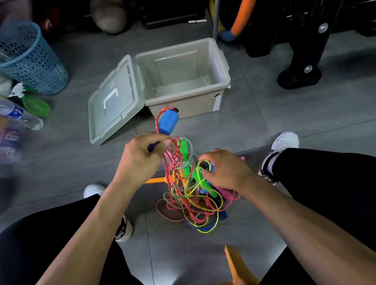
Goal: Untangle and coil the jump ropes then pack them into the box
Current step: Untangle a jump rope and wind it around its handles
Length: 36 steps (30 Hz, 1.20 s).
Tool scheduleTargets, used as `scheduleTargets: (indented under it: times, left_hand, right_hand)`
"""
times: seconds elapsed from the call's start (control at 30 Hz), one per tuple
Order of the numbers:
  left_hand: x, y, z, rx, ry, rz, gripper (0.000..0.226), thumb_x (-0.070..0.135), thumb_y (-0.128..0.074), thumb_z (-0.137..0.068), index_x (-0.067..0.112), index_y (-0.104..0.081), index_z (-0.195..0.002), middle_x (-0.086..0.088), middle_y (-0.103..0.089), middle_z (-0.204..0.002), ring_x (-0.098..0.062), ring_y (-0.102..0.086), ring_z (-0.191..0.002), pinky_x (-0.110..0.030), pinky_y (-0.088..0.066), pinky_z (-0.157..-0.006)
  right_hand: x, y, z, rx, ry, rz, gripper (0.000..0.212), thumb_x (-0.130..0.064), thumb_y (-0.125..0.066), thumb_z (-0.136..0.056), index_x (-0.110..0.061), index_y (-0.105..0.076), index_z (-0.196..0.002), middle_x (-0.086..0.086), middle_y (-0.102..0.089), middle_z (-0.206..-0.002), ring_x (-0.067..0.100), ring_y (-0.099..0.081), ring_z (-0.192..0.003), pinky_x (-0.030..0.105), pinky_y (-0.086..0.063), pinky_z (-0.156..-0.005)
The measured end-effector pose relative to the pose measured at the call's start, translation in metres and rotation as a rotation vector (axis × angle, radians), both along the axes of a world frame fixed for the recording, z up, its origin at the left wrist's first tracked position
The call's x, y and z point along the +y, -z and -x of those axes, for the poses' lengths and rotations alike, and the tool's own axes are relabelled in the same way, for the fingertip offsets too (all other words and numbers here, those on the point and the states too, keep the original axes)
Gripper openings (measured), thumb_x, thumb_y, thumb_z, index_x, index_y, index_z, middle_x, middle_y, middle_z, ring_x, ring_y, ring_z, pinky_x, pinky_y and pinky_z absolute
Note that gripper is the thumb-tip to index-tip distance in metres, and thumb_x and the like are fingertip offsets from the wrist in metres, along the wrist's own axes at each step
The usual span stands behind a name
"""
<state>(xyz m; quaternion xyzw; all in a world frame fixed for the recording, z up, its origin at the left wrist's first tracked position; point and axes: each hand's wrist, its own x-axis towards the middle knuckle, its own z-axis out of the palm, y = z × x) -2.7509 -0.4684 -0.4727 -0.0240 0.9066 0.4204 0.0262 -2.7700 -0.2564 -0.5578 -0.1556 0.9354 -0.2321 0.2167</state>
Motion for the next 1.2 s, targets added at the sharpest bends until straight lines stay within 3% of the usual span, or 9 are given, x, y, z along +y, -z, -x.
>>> scheduleTargets:
  times: [0.17, 0.37, 0.47, 0.57, 0.73, 0.87, 1.03, 1.13, 1.2]
  left_hand:
    - [0.0, -0.017, -0.005, 0.028, 0.047, -0.207, 0.017, 0.012, -0.06, -0.094, 0.025, -0.071, -0.091, 0.015, -0.062, -0.074, -0.006, -0.057, -0.061, -0.016, -0.046, -0.055]
    - [-0.004, -0.023, -0.01, 0.011, 0.074, -0.227, 0.024, 0.011, -0.059, -0.094, 0.032, -0.069, -0.089, 0.014, -0.063, -0.075, -0.009, -0.059, -0.062, -0.035, -0.054, -0.052]
    - [-0.004, -0.024, -0.008, 0.014, 0.042, -0.237, 0.023, 0.012, -0.06, -0.094, 0.032, -0.069, -0.088, 0.003, -0.064, -0.08, -0.012, -0.061, -0.066, -0.044, -0.055, -0.051]
    - [-0.009, -0.024, -0.005, 0.044, -0.033, -0.244, 0.02, 0.013, -0.059, -0.095, 0.029, -0.07, -0.088, -0.003, -0.063, -0.079, -0.008, -0.059, -0.064, -0.041, -0.054, -0.05]
    - [-0.025, -0.016, 0.003, 0.034, -0.281, -0.145, 0.022, 0.02, -0.059, -0.095, 0.033, -0.071, -0.081, -0.005, -0.059, -0.066, -0.016, -0.054, -0.059, -0.039, -0.055, -0.053]
    - [-0.041, -0.005, 0.013, -0.061, -0.545, -0.16, 0.023, 0.023, -0.057, -0.093, 0.03, -0.07, -0.075, -0.006, -0.058, -0.07, -0.02, -0.053, -0.056, -0.037, -0.055, -0.054]
    - [-0.023, 0.014, 0.002, -0.35, -0.127, 0.143, 0.012, 0.034, -0.068, -0.086, 0.031, -0.074, -0.096, -0.003, -0.063, -0.081, -0.017, -0.052, -0.059, -0.024, -0.044, -0.063]
    - [-0.001, 0.006, -0.005, -0.082, 0.023, 0.202, 0.038, 0.04, -0.073, -0.081, 0.028, -0.067, -0.117, 0.002, -0.063, -0.103, -0.013, -0.056, -0.085, -0.021, -0.039, -0.076]
    - [0.005, 0.0, -0.005, 0.079, 0.211, 0.124, 0.039, 0.046, -0.071, -0.08, 0.026, -0.07, -0.114, 0.003, -0.064, -0.107, -0.014, -0.06, -0.093, -0.026, -0.044, -0.082]
  right_hand:
    - [-0.011, -0.009, 0.001, -0.009, 0.148, 0.377, 0.064, -0.044, -0.066, -0.088, -0.029, -0.04, -0.145, -0.003, -0.047, -0.141, 0.012, -0.049, -0.125, 0.035, -0.044, -0.102]
    - [-0.018, -0.026, 0.004, -0.133, 0.094, 0.67, 0.02, -0.031, -0.062, -0.095, -0.028, -0.067, -0.114, -0.013, -0.066, -0.118, -0.002, -0.057, -0.112, 0.02, -0.045, -0.094]
    - [-0.019, -0.037, 0.004, -0.187, 0.07, 0.688, 0.014, -0.019, -0.056, -0.098, -0.015, -0.066, -0.09, -0.006, -0.068, -0.086, 0.007, -0.063, -0.084, 0.033, -0.051, -0.083]
    - [-0.017, -0.053, 0.007, -0.299, 0.093, 0.732, 0.016, -0.017, -0.052, -0.098, -0.016, -0.062, -0.087, 0.002, -0.067, -0.08, 0.024, -0.064, -0.083, 0.043, -0.051, -0.086]
    - [-0.006, -0.078, 0.014, -0.363, 0.135, 0.739, 0.032, -0.018, -0.051, -0.1, -0.017, -0.063, -0.07, -0.008, -0.051, -0.053, 0.012, -0.049, -0.055, 0.025, -0.041, -0.06]
    - [0.014, -0.086, 0.023, -0.102, 0.119, 0.449, 0.028, -0.027, -0.056, -0.096, -0.013, -0.067, -0.074, -0.012, -0.046, -0.044, 0.002, -0.039, -0.045, 0.02, -0.034, -0.052]
    - [0.011, -0.096, 0.014, 0.054, 0.004, 0.434, 0.027, -0.025, -0.052, -0.098, -0.015, -0.065, -0.077, -0.014, -0.046, -0.047, 0.006, -0.039, -0.046, 0.021, -0.027, -0.048]
    - [0.006, -0.096, 0.01, 0.042, -0.112, 0.359, 0.026, -0.027, -0.051, -0.1, -0.017, -0.063, -0.078, -0.01, -0.048, -0.051, 0.006, -0.041, -0.05, 0.025, -0.031, -0.051]
    - [0.003, -0.094, 0.008, 0.029, -0.147, 0.356, 0.027, -0.028, -0.052, -0.099, -0.017, -0.059, -0.075, -0.005, -0.046, -0.054, 0.008, -0.04, -0.052, 0.033, -0.032, -0.053]
